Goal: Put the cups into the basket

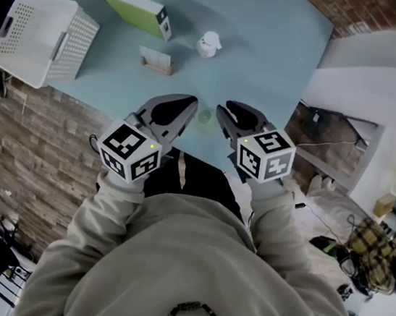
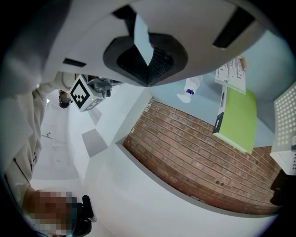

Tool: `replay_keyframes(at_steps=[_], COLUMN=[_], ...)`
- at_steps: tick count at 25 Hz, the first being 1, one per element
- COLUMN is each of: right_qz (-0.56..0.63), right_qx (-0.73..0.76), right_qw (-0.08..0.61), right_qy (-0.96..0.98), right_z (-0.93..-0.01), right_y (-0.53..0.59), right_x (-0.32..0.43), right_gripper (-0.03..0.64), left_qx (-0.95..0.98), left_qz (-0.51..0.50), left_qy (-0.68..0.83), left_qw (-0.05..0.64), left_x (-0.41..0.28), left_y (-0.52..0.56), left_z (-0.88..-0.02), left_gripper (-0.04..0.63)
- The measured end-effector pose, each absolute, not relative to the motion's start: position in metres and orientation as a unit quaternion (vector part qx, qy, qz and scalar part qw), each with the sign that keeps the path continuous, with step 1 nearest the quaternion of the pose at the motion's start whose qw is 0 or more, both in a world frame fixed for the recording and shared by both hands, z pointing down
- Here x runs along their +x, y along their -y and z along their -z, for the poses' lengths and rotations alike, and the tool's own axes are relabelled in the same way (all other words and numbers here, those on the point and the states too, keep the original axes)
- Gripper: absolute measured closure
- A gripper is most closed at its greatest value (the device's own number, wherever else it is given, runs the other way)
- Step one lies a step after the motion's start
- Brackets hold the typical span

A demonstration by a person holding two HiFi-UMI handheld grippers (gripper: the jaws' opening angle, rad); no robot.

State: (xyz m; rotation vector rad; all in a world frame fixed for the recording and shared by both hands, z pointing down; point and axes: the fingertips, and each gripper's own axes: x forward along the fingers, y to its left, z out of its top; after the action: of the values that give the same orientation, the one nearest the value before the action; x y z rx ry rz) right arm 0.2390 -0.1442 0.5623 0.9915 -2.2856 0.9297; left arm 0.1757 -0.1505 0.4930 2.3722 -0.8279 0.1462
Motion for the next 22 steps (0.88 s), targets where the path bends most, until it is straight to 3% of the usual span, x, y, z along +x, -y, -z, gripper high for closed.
replay_keyframes(at_steps=[10, 22], right_qz=[-0.386, -0.401], right_qx=[0.349, 0.339], right_qw=[0.289, 0.341], right_qy=[0.804, 0.780], right_z=[-0.626, -0.676], right_y=[0.123, 0.104], right_x=[0.249, 0.247], right_gripper=[0.446, 0.420], left_qx=[0.885, 0.870], left_qz=[-0.070, -0.082], left_qy=[0.310, 0.309], left_qw=[0.342, 0.376], left_x=[0.172, 0.172], left_y=[0.137, 0.120], left_z=[-0.534, -0.571], left_gripper=[0.600, 0.598])
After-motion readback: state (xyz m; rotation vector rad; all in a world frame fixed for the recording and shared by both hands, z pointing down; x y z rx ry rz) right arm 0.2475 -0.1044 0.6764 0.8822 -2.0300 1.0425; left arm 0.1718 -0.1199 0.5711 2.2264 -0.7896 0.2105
